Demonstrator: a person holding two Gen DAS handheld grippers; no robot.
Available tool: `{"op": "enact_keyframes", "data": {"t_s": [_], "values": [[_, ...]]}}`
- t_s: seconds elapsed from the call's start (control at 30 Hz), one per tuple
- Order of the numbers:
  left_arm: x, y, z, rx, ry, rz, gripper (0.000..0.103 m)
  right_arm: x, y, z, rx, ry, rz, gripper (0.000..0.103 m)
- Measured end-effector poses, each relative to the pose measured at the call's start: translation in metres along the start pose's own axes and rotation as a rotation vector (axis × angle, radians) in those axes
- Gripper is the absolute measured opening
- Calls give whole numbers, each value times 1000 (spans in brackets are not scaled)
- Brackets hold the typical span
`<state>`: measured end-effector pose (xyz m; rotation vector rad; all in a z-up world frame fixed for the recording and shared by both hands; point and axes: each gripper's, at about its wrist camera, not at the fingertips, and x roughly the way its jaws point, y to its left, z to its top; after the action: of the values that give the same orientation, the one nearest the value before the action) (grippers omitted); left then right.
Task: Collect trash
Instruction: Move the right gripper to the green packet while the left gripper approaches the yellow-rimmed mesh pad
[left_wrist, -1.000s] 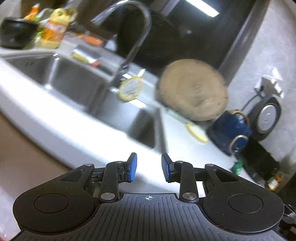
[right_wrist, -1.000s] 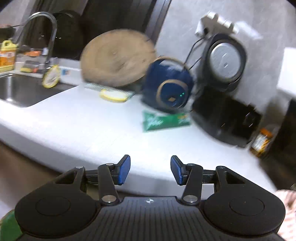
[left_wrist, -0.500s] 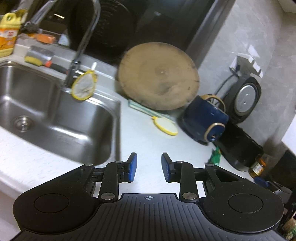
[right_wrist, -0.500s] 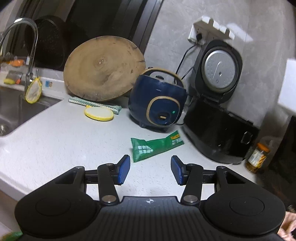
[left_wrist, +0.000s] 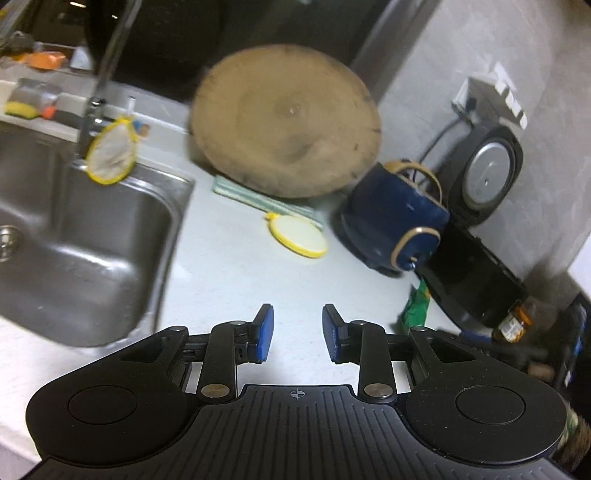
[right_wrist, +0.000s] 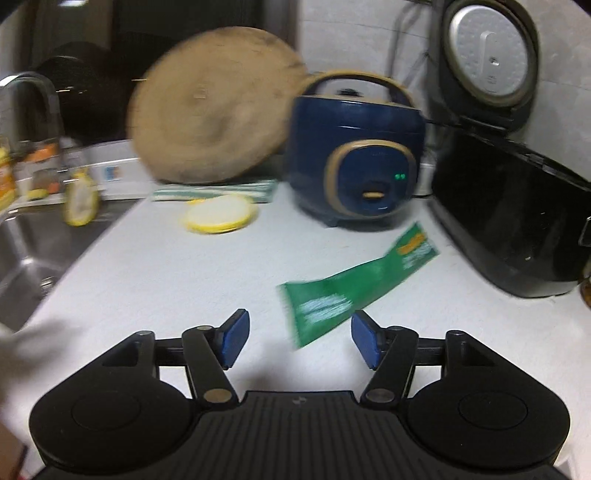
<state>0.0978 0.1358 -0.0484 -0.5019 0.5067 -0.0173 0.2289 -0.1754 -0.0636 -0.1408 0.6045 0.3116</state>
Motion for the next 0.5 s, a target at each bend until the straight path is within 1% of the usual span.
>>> {"op": "enact_keyframes", "data": {"t_s": [0.03,0.13,0.23,0.3,0.37,0.4,0.43,0.47,0.5], "values": [[11,-4,0,-4,23,-1,33,11,-6,6,17,11,-32,63],[37,-15,1,5,70,4,32,40,-22,19,77,39,-78,65],[51,-26,2,21,99,4,32,72,-38,27,144,89,-99,65],[58,-32,2,36,116,4,32,89,-42,27,148,128,-114,65],[62,-35,3,43,130,10,32,97,-41,25,131,132,-115,65],[63,-36,3,44,135,12,32,97,-39,23,119,116,-108,63],[64,-36,2,45,140,16,32,95,-36,21,102,105,-98,54],[65,-36,2,45,145,20,32,94,-33,20,80,97,-82,48],[67,-37,1,43,149,25,32,92,-30,18,59,95,-60,38]]}}
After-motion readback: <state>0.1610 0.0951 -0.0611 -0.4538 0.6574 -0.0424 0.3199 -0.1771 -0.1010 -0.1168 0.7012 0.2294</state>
